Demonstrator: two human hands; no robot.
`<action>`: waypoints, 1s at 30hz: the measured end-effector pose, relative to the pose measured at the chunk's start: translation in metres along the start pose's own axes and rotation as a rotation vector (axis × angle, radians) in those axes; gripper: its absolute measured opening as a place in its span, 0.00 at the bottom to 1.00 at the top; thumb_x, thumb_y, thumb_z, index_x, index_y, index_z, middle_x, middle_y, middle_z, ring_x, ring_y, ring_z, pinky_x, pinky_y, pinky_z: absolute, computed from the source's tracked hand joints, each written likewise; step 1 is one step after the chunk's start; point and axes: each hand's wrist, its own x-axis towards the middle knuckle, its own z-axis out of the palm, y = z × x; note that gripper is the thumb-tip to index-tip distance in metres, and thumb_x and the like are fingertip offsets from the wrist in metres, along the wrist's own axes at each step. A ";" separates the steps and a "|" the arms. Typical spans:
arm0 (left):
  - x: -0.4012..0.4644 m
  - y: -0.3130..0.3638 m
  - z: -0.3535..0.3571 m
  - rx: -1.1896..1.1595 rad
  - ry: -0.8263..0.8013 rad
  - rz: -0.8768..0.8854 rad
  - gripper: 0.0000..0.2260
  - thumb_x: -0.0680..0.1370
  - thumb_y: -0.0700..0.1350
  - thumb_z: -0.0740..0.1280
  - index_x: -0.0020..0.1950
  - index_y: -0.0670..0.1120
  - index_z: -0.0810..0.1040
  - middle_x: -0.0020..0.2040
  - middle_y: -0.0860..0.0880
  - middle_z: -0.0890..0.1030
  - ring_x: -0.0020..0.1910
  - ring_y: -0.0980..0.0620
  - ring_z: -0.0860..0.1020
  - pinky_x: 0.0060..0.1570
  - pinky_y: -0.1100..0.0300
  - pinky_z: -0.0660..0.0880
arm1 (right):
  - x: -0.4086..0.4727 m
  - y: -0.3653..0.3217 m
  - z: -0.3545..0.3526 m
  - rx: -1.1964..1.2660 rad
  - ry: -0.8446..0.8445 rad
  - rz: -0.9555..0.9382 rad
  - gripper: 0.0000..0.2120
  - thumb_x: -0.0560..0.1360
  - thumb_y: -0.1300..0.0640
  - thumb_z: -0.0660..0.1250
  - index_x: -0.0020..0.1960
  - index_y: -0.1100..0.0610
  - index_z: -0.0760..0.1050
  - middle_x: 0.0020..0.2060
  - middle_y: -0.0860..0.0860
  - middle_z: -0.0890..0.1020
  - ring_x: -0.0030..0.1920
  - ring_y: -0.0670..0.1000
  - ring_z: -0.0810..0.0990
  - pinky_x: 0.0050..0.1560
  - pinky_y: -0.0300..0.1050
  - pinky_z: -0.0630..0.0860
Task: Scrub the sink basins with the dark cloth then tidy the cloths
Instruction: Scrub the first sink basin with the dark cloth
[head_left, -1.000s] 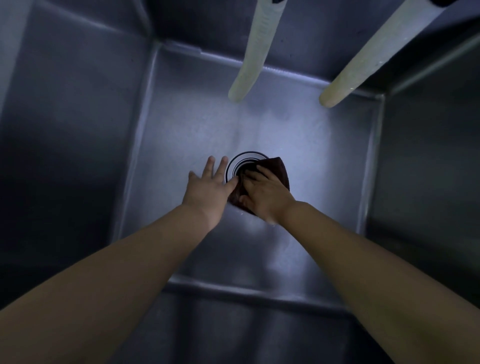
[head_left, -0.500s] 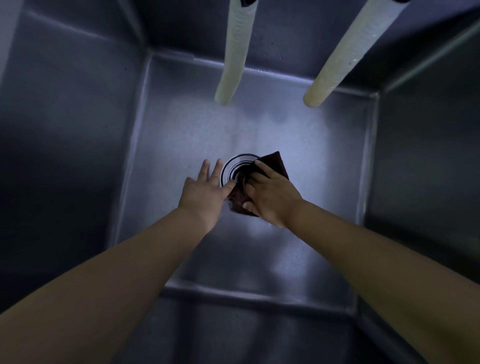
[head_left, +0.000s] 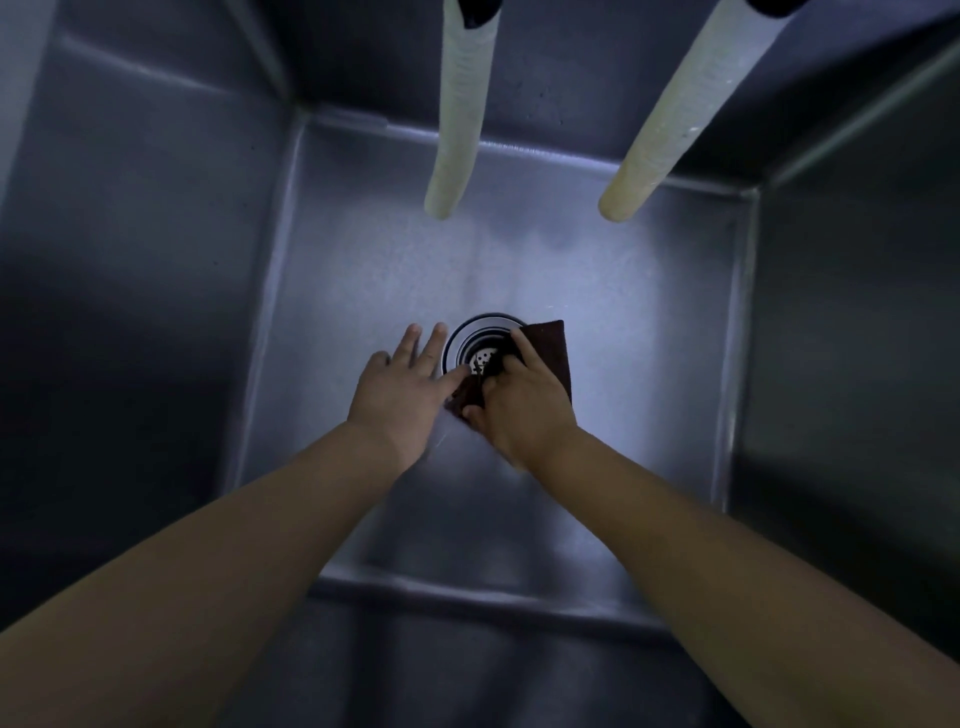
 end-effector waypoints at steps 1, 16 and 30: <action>0.000 -0.003 0.000 -0.007 0.007 0.016 0.44 0.71 0.52 0.71 0.76 0.59 0.43 0.77 0.45 0.35 0.76 0.42 0.40 0.70 0.48 0.55 | 0.000 0.001 0.002 0.074 0.025 0.025 0.26 0.81 0.44 0.49 0.63 0.60 0.75 0.49 0.53 0.82 0.59 0.54 0.73 0.74 0.50 0.33; 0.011 -0.013 -0.003 -0.023 0.012 0.075 0.57 0.62 0.58 0.76 0.76 0.58 0.37 0.74 0.46 0.29 0.74 0.43 0.31 0.73 0.45 0.38 | 0.010 -0.001 0.003 0.218 -0.020 0.099 0.31 0.80 0.41 0.45 0.75 0.58 0.59 0.67 0.52 0.68 0.72 0.50 0.57 0.72 0.52 0.28; 0.009 -0.006 -0.007 0.017 -0.012 0.035 0.55 0.64 0.57 0.76 0.76 0.58 0.38 0.74 0.44 0.28 0.74 0.41 0.32 0.74 0.46 0.43 | -0.028 0.013 0.040 0.201 0.353 0.085 0.21 0.69 0.52 0.73 0.56 0.63 0.79 0.54 0.56 0.81 0.65 0.56 0.73 0.70 0.64 0.60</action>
